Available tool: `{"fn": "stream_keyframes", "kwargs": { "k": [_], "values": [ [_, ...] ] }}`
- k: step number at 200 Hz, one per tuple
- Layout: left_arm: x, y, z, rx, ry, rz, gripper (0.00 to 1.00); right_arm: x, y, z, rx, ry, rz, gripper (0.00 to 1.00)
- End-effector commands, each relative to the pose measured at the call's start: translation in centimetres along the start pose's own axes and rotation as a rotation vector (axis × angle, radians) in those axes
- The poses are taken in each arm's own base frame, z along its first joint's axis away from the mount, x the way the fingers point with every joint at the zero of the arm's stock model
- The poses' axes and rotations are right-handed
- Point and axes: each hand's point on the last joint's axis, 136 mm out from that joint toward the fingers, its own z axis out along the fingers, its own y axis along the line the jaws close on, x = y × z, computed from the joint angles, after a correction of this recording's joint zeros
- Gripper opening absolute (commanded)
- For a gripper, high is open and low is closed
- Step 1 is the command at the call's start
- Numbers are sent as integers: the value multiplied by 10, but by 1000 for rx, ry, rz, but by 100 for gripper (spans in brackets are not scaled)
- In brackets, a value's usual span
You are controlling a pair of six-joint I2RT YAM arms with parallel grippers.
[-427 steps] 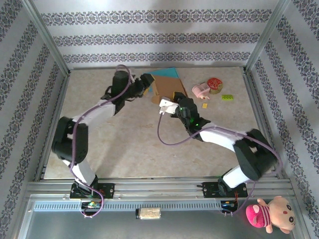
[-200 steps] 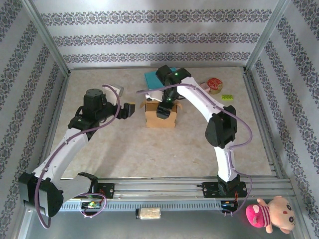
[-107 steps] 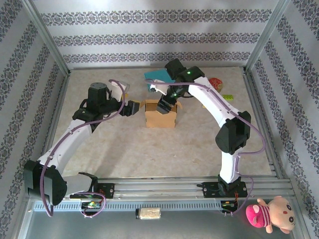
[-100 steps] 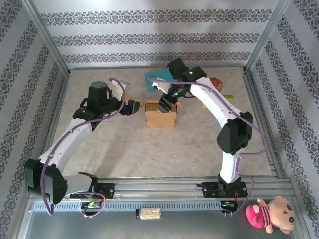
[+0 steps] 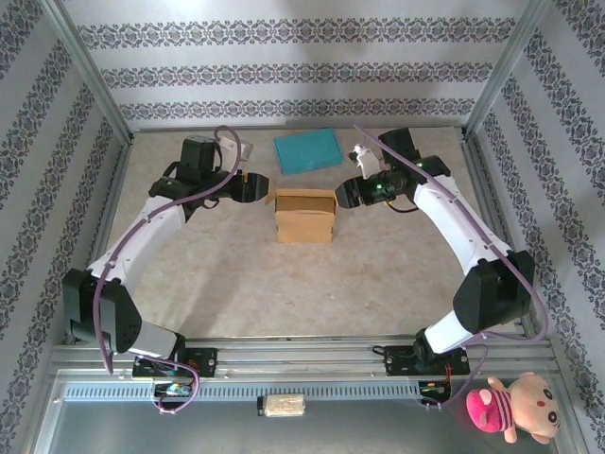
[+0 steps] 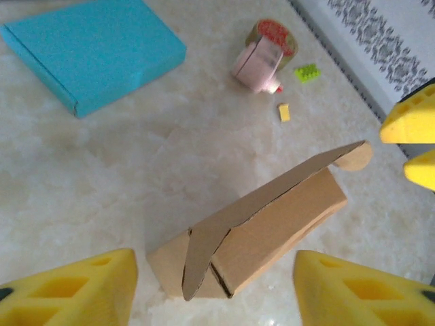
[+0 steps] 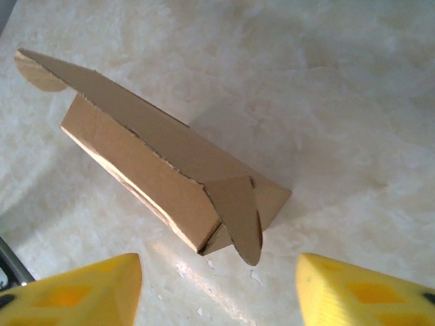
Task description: Fold the paper box
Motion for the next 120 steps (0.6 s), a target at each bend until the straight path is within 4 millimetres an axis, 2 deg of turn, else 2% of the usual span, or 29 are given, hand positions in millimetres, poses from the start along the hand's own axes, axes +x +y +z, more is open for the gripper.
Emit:
{"fn": "stream_keyframes", "kwargs": {
  "k": [1, 35, 62, 74, 97, 120],
  "values": [
    [15, -5, 5, 11, 102, -15, 57, 1, -2, 7, 28, -8, 0, 52],
    [22, -2, 13, -1, 146, 1, 54, -4, 2, 16, 26, 3, -46, 43],
    [24, -3, 17, 0, 155, 8, 50, -9, 5, 20, 17, 5, -49, 29],
    [26, -4, 19, 2, 162, 9, 49, -9, 4, 21, 21, 9, -47, 25],
    [28, -5, 25, 10, 173, 6, 40, -9, 6, 21, 21, 8, -48, 19],
    [28, -7, 31, 18, 185, 8, 35, -9, 8, 21, 19, 7, -47, 14]
  ]
}}
